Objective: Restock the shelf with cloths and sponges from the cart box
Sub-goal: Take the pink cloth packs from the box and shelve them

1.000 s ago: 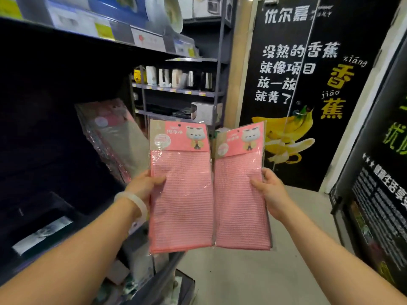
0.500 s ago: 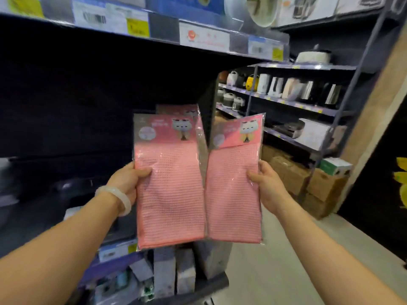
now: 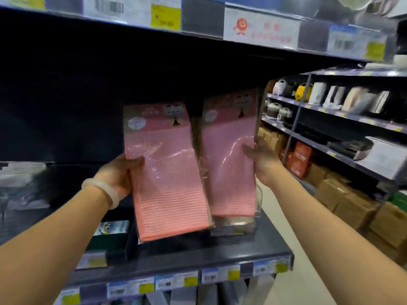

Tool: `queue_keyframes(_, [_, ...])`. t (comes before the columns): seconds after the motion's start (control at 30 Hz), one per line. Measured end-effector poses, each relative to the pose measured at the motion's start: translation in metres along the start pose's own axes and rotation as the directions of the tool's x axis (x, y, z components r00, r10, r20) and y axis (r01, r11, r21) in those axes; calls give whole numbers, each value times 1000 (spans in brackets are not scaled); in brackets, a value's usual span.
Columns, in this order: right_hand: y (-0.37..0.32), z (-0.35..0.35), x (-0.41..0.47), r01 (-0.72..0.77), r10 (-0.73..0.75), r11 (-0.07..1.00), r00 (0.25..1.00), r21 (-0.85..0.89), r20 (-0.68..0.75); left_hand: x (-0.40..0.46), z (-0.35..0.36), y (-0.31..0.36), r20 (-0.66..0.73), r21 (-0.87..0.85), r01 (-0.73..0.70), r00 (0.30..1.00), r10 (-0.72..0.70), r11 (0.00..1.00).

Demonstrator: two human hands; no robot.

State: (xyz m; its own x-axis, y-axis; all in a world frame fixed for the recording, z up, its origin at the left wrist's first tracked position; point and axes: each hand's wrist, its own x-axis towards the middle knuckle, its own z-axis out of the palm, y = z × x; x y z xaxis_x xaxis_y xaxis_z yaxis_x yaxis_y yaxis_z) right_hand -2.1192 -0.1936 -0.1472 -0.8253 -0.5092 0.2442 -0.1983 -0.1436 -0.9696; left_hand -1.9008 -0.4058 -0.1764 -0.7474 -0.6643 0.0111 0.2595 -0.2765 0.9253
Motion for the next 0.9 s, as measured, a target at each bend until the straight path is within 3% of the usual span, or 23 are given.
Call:
queue_keyframes(0.13, [27, -2, 26, 4, -7, 992, 1000, -123, -25, 20, -2, 3, 17, 13, 1, 1000, -2, 1000])
queue_keyframes(0.23, [59, -7, 31, -63, 56, 996, 994, -66, -97, 31, -2, 0, 24, 28, 3, 1000, -3, 1000])
queue_keyframes(0.33, [74, -6, 39, -46, 8, 956, 991, -291, -130, 39, 2, -3, 32, 39, 16, 999, -17, 999])
queue_keyframes(0.43, [72, -6, 47, 25, -125, 709, 988, -705, -91, 44, 16, -6, 32, 37, 43, 999, -44, 998])
queue_keyframes(0.53, [67, -9, 52, 44, -150, 561, 987, -826, -50, 48, 36, -13, 32, 38, 62, 997, -63, 997])
queue_keyframes(0.67, [62, -11, 62, 43, -122, 602, 992, -797, -38, 56, 69, -19, 15, 18, 90, 996, -90, 996])
queue_keyframes(0.8, [61, -17, 72, -57, 61, 667, 998, -742, -22, 72, 107, -32, -52, 39, 75, 996, -73, 996])
queue_keyframes(0.9, [63, -27, 76, -193, 217, 803, 976, -564, -24, 76, 129, -52, -151, 277, 80, 988, -39, 957])
